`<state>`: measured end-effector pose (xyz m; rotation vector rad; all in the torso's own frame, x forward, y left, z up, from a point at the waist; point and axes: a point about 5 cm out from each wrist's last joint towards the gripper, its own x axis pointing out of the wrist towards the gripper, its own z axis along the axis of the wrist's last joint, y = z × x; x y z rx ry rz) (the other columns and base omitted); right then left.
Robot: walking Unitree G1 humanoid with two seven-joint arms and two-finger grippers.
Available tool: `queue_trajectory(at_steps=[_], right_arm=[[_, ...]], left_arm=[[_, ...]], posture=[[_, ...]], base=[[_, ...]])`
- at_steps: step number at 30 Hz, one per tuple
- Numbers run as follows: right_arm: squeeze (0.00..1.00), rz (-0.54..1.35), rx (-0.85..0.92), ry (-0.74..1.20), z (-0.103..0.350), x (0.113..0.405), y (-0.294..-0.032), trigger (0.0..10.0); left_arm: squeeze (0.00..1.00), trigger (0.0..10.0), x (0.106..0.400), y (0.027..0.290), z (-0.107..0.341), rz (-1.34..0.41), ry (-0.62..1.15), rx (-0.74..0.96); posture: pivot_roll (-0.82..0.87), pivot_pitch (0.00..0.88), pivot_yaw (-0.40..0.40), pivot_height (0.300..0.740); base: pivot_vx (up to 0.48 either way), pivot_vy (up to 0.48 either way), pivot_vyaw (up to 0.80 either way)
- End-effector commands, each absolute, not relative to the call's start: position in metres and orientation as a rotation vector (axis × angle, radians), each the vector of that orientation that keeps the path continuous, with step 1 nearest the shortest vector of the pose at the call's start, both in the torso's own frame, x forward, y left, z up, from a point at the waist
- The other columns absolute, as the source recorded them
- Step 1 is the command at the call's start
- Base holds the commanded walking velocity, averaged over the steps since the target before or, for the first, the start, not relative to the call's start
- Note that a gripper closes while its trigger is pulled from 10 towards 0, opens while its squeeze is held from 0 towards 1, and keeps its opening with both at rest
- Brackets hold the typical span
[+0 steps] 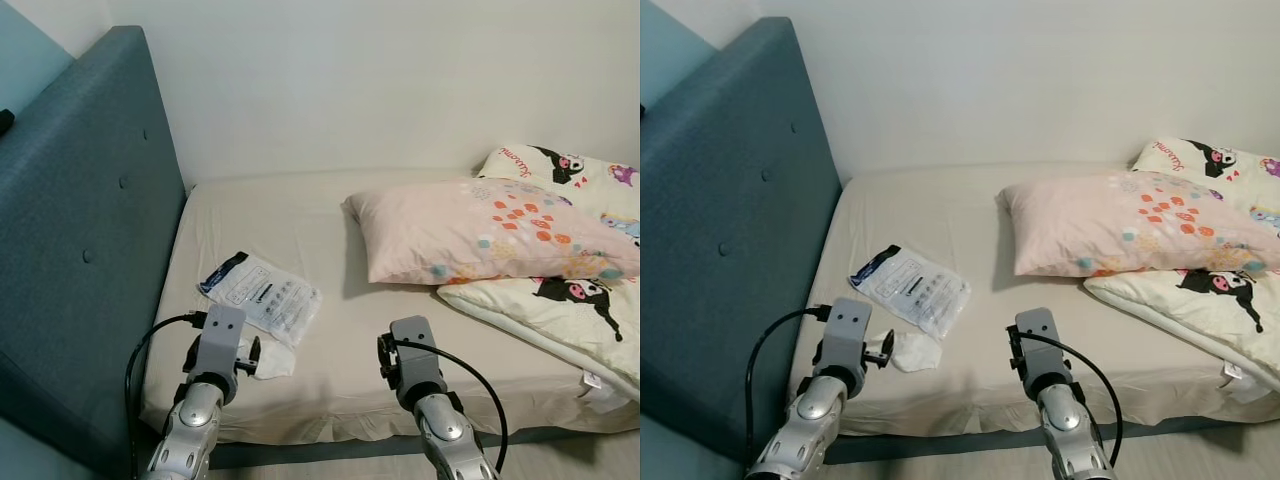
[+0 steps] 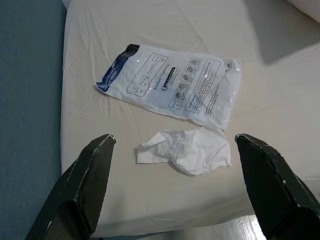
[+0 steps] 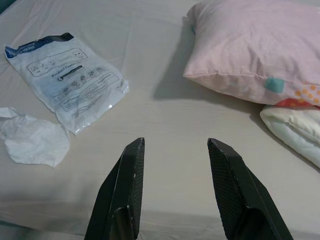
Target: Clean up the room
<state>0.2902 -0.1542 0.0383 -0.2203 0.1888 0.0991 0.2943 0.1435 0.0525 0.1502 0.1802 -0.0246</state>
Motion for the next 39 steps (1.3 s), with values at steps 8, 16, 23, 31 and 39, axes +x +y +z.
queue_trajectory(at_steps=[8,16,23,31,39], right_arm=[[0.00,0.103,-0.211,0.204,0.0346,0.2881,-0.1546,10.0],[0.00,0.101,-0.209,0.206,0.0346,0.2881,-0.1557,10.0],[0.00,0.102,-0.208,0.207,0.0346,0.2879,-0.1559,10.0],[0.00,0.106,-0.205,0.212,0.0336,0.2870,-0.1558,10.0],[0.00,0.114,-0.197,0.216,0.0324,0.2864,-0.1527,10.0]], left_arm=[[0.00,10.0,0.2902,0.1449,0.0524,-0.026,0.166,0.084],[0.00,10.0,0.2911,0.1436,0.0541,-0.031,0.158,0.077],[0.00,10.0,0.2907,0.1431,0.0539,-0.035,0.156,0.073],[0.00,10.0,0.2899,0.1429,0.0545,-0.042,0.145,0.080],[0.00,10.0,0.2891,0.1427,0.0547,-0.060,0.143,0.085]], posture=[[-0.02,0.112,-0.017,0.738],[-0.03,0.113,-0.018,0.738],[-0.03,0.112,-0.018,0.738],[-0.03,0.112,-0.018,0.738],[-0.03,0.109,-0.018,0.738]], base=[[0.205,0.000,0.00],[0.358,0.000,0.00],[0.240,0.000,0.00],[0.000,0.000,0.00],[0.000,0.000,0.00]])
